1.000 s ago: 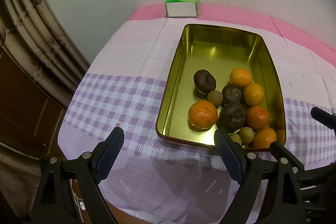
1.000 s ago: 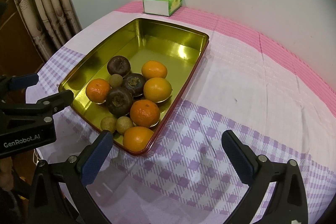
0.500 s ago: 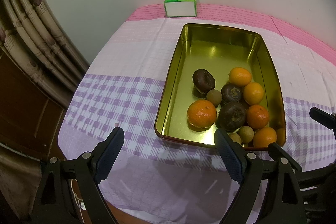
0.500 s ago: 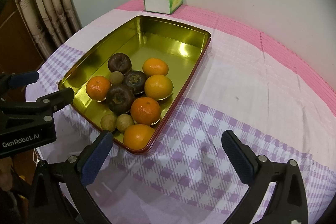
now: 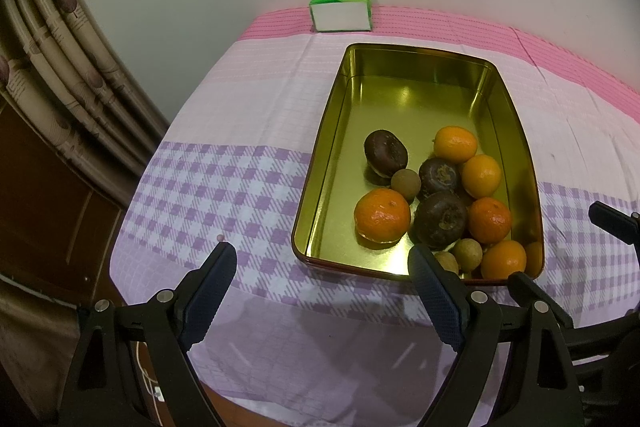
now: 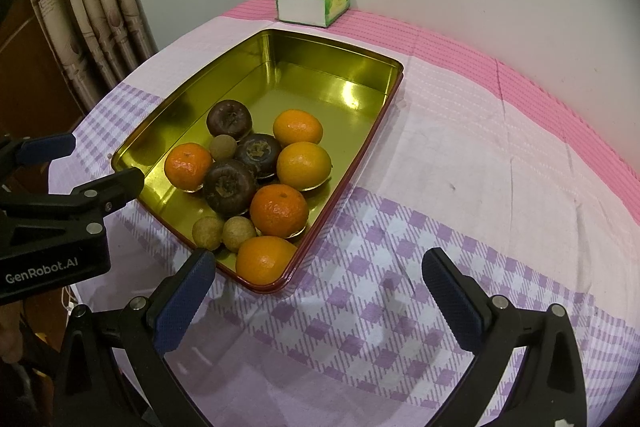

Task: Organize fruits

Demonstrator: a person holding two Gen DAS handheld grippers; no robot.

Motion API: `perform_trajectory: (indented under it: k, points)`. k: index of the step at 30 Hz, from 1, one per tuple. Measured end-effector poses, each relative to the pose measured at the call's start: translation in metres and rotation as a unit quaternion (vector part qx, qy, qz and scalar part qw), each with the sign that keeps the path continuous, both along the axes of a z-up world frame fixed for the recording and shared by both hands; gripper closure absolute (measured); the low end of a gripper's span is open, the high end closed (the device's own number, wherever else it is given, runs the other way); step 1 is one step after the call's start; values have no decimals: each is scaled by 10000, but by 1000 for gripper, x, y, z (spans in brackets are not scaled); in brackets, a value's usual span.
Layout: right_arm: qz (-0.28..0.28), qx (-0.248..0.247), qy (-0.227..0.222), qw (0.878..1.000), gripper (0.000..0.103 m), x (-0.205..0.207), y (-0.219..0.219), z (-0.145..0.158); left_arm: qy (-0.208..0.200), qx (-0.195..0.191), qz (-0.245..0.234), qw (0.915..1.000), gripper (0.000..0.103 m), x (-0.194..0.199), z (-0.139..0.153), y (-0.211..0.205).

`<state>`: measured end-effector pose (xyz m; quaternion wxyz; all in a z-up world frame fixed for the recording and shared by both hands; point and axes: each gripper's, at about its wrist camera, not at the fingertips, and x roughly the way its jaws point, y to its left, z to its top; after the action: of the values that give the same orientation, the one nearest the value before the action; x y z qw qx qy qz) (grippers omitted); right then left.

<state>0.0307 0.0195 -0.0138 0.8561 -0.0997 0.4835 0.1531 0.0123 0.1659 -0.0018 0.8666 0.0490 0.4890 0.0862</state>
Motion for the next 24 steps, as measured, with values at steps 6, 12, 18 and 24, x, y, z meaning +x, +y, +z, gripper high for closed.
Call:
perform_trajectory:
  k: [6, 12, 18, 24]
  points:
    - [-5, 6, 7, 10000, 0, 0, 0, 0, 1, 1, -2, 10000, 15, -1, 0, 0]
    - [1, 4, 12, 10000, 0, -1, 1, -1, 5, 7, -7, 10000, 15, 0, 0, 0]
    - [1, -1, 11, 10000, 0, -1, 1, -1, 9, 9, -13, 10000, 15, -1, -1, -1]
    - [-1, 0, 11, 10000, 0, -1, 1, -1, 16, 18, -35, 10000, 15, 1, -1, -3]
